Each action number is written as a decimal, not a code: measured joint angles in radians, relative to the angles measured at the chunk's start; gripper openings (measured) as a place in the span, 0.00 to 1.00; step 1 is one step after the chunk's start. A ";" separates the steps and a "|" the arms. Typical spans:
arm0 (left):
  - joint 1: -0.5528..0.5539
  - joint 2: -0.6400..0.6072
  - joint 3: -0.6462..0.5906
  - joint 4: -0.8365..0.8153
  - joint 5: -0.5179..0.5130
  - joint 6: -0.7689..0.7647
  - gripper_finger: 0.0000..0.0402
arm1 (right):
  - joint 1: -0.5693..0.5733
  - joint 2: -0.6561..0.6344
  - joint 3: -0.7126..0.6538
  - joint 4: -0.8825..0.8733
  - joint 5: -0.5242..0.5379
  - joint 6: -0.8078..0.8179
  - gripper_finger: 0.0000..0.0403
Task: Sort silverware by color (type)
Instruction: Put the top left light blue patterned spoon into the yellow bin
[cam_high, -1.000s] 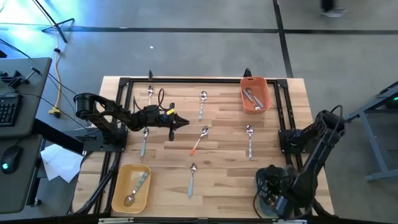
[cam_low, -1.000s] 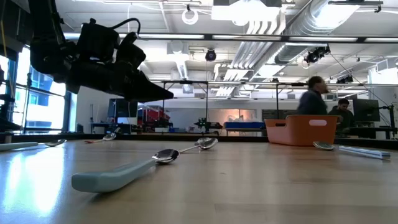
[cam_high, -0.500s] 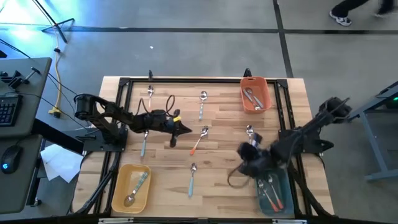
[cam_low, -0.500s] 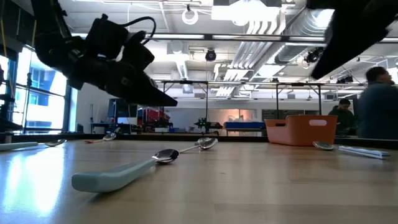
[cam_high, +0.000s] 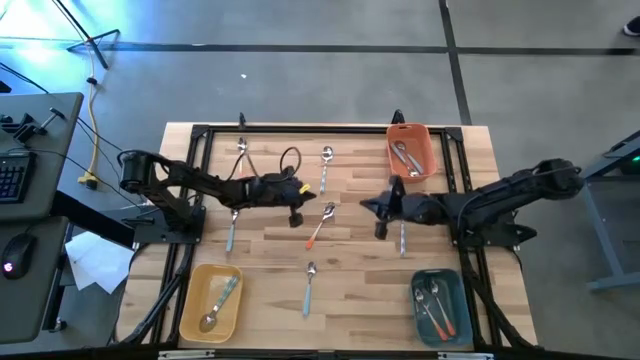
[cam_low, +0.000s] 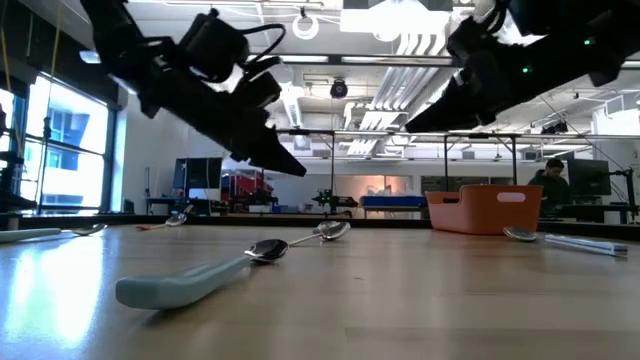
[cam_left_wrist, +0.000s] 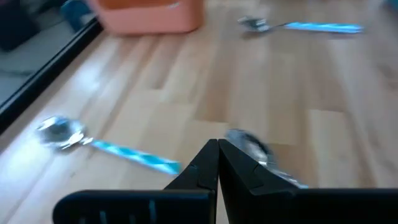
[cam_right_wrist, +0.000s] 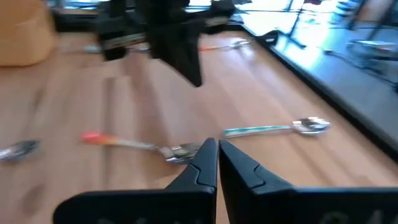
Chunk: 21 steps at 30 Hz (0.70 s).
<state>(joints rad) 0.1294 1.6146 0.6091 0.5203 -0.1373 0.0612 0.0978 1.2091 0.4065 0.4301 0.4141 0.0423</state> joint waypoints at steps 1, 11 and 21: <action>0.000 0.000 0.028 -0.048 -0.021 -0.012 0.00 | -0.024 0.000 0.000 0.004 0.000 -0.007 0.00; 0.000 0.000 0.122 -0.153 -0.092 -0.114 0.08 | -0.250 0.000 0.000 0.030 0.000 -0.055 0.00; 0.002 0.000 0.122 -0.155 -0.168 -0.223 0.27 | -0.460 0.001 0.024 0.181 -0.152 -0.096 0.00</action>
<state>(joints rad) 0.1318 1.6142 0.7311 0.3657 -0.3048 -0.1615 -0.3626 1.2102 0.4301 0.6108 0.2622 -0.0539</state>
